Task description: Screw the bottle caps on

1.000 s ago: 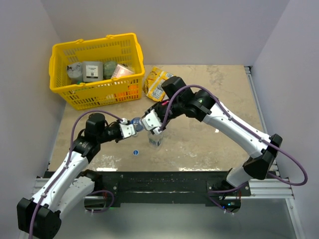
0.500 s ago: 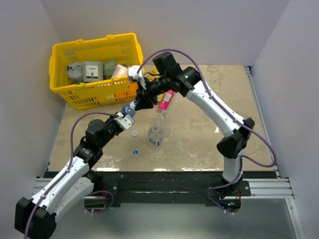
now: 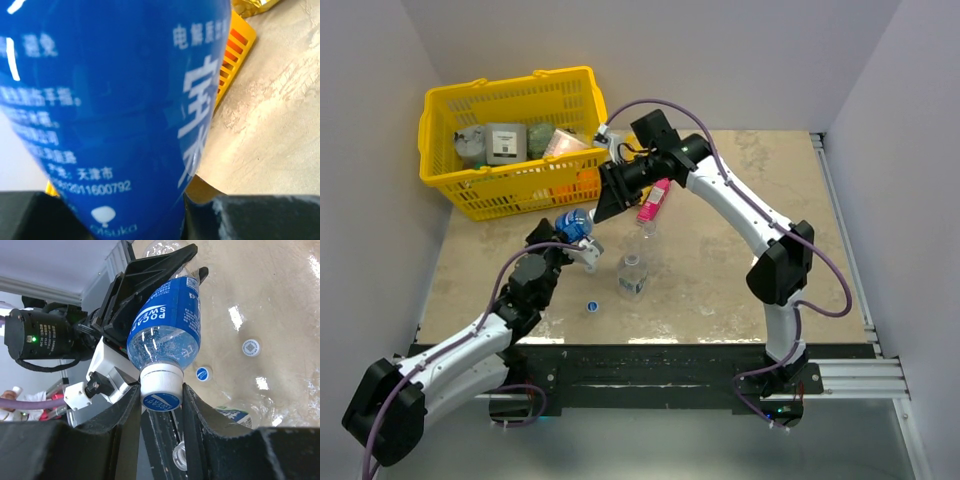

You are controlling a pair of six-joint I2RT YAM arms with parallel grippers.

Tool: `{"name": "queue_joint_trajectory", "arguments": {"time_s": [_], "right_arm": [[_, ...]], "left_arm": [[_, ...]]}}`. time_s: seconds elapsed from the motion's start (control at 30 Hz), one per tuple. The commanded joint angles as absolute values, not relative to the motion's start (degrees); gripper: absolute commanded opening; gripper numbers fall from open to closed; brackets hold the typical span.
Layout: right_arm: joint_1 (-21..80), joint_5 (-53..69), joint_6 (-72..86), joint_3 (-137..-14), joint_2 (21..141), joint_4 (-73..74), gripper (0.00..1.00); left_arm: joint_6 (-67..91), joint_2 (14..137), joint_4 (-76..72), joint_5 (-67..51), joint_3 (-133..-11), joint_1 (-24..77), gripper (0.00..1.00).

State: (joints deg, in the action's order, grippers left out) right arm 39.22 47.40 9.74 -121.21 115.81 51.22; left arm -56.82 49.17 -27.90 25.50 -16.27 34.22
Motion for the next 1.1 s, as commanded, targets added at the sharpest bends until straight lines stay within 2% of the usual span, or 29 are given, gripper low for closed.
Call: {"name": "queue_joint_trajectory", "arguments": {"time_s": [0.0,0.03,0.13,0.2,0.23,0.33,0.43,0.57,0.8,1.07], "right_arm": [[37.9,45.8,10.4,-123.5,112.3,47.5,0.33],[35.3,46.1,9.1,-124.9,112.0,47.6,0.43],[31.2,49.7,-2.9,-129.9,110.7,50.9,0.51],[31.3,48.9,-20.3,-130.4,107.2,54.2,0.57],[31.5,49.2,-31.1,-126.8,105.1,54.9,0.58],[33.7,48.1,-46.5,-112.0,94.4,48.6,0.61],[39.4,43.0,-61.9,-102.5,86.5,47.7,0.62],[44.5,41.2,-67.4,-95.9,82.2,44.0,0.62],[48.9,40.2,-72.9,-98.1,84.9,47.1,0.61],[49.0,39.6,-77.1,-100.2,87.3,50.6,0.56]], "left_arm": [[-57.5,47.8,-28.1,22.8,-18.8,36.0,0.00],[-56.4,47.5,-25.9,22.2,-19.2,35.3,0.00],[-51.2,45.6,-13.7,15.6,-21.8,33.5,0.00],[-48.4,43.9,-6.3,8.6,-23.5,32.6,0.00],[-47.8,42.9,-2.5,6.0,-24.2,31.6,0.00],[-44.1,41.7,2.9,-4.4,-26.8,28.0,0.00],[-42.5,42.3,6.8,-12.5,-30.4,25.1,0.00],[-41.6,43.0,8.5,-18.5,-33.0,24.3,0.00],[-41.3,43.0,9.0,-22.3,-34.5,24.3,0.00],[-41.2,43.6,8.2,-23.6,-35.3,24.3,0.00]]}}
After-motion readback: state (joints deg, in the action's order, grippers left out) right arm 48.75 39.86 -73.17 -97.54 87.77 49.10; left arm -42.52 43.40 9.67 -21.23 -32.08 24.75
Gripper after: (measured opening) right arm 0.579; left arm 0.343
